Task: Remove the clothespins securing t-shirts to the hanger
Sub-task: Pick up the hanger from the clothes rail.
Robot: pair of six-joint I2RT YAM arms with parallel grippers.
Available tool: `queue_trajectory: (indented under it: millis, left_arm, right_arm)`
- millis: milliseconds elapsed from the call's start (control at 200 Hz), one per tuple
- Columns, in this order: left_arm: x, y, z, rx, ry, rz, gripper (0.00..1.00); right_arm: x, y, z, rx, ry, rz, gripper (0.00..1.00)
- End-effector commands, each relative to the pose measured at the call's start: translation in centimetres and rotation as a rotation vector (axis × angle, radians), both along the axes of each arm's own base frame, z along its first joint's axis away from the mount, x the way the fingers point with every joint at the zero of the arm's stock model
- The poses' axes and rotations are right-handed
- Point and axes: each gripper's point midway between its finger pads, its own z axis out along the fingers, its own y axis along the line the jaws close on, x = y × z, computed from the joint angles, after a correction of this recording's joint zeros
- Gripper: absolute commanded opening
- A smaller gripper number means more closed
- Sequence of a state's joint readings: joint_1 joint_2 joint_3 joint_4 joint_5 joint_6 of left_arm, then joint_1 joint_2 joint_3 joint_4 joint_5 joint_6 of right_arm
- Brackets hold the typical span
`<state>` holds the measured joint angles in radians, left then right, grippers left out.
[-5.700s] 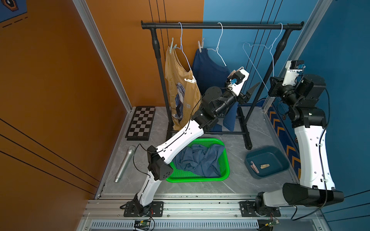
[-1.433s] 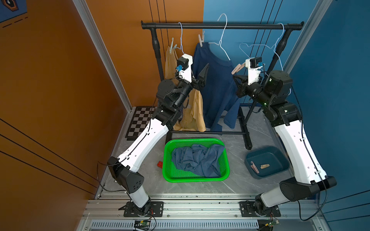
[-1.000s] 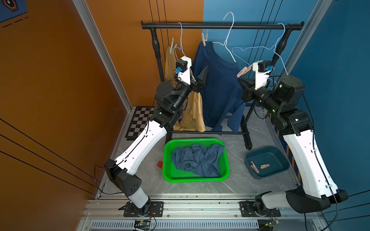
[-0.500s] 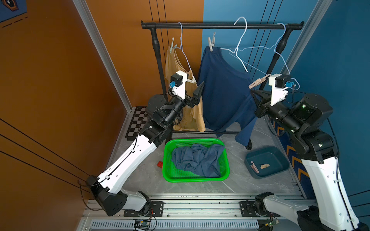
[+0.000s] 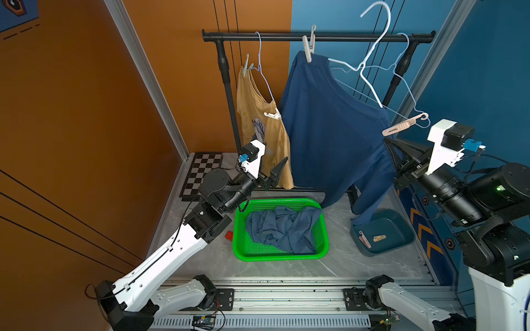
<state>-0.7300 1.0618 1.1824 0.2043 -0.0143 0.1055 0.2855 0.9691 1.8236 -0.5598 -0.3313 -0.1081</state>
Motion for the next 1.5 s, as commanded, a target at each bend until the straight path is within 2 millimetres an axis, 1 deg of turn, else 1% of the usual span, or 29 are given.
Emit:
queue_trajectory:
  millis: [0, 70, 175, 255, 385, 606, 736, 836, 921, 931, 946, 1086, 1151, 1186, 1196, 1211, 1371, 1496]
  left_arm:
    - [-0.7, 1.3, -1.1, 0.033, 0.017, 0.044, 0.79]
    - [-1.1, 1.8, -1.8, 0.045, 0.028, 0.054, 0.80]
    - [-1.6, 2.7, -2.5, 0.055, 0.039, 0.072, 0.80]
    - [-1.9, 3.2, -2.7, 0.065, 0.044, 0.084, 0.80]
    - [-2.2, 4.0, -2.9, 0.087, 0.046, 0.108, 0.81]
    - [-2.8, 5.4, -3.1, 0.101, 0.054, 0.139, 0.81]
    - [-3.2, 5.9, -3.4, 0.101, 0.053, 0.142, 0.81]
    - [-3.5, 5.9, -3.3, 0.079, 0.037, 0.130, 0.82]
    - [-3.8, 5.9, -3.1, 0.073, 0.034, 0.120, 0.82]
    - [-3.5, 5.6, -4.2, 0.089, 0.050, 0.118, 0.82]
    - [-3.5, 5.5, -4.5, 0.097, 0.054, 0.115, 0.82]
    - [-3.7, 5.8, -5.1, 0.101, 0.061, 0.117, 0.82]
    - [-3.8, 5.9, -5.4, 0.102, 0.064, 0.120, 0.82]
    - [-3.8, 6.0, -5.6, 0.101, 0.066, 0.123, 0.82]
    - [-3.8, 6.0, -5.7, 0.102, 0.067, 0.124, 0.82]
    - [-3.7, 6.0, -5.8, 0.101, 0.068, 0.125, 0.82]
    - [-3.8, 6.1, -6.7, 0.105, 0.079, 0.129, 0.82]
    - [-4.0, 6.4, -6.7, 0.109, 0.083, 0.130, 0.82]
  right_arm:
    - [-3.5, -0.3, 3.7, 0.023, -0.136, 0.040, 0.00]
    - [-4.2, -0.3, 4.4, 0.024, -0.152, 0.054, 0.00]
    - [-5.7, -0.2, 5.8, 0.034, -0.188, 0.087, 0.00]
    - [-6.7, 0.0, 6.9, 0.052, -0.206, 0.121, 0.00]
    - [-7.7, 0.7, 8.2, 0.089, -0.220, 0.203, 0.00]
    - [-8.4, 1.4, 9.3, 0.119, -0.235, 0.275, 0.00]
    - [-9.1, 1.2, 9.6, 0.143, -0.235, 0.289, 0.00]
    - [-9.3, 1.2, 8.6, 0.145, -0.211, 0.289, 0.00]
    - [-8.4, 1.5, 6.7, 0.135, -0.163, 0.289, 0.00]
    - [-8.3, 1.5, 6.4, 0.133, -0.157, 0.289, 0.00]
    - [-8.2, 1.6, 6.1, 0.131, -0.150, 0.288, 0.00]
    - [-7.0, 2.0, 3.8, 0.125, -0.086, 0.298, 0.00]
    - [-7.0, 2.5, 2.9, 0.119, -0.064, 0.329, 0.00]
    - [-7.5, 2.6, 2.9, 0.121, -0.066, 0.346, 0.00]
    - [-6.9, 2.8, 2.2, 0.120, -0.042, 0.348, 0.00]
    - [-6.7, 2.9, 1.9, 0.118, -0.031, 0.353, 0.00]
    - [-6.9, 3.8, 0.1, 0.106, 0.018, 0.416, 0.00]
    - [-5.8, 4.7, -1.9, 0.123, 0.091, 0.470, 0.00]
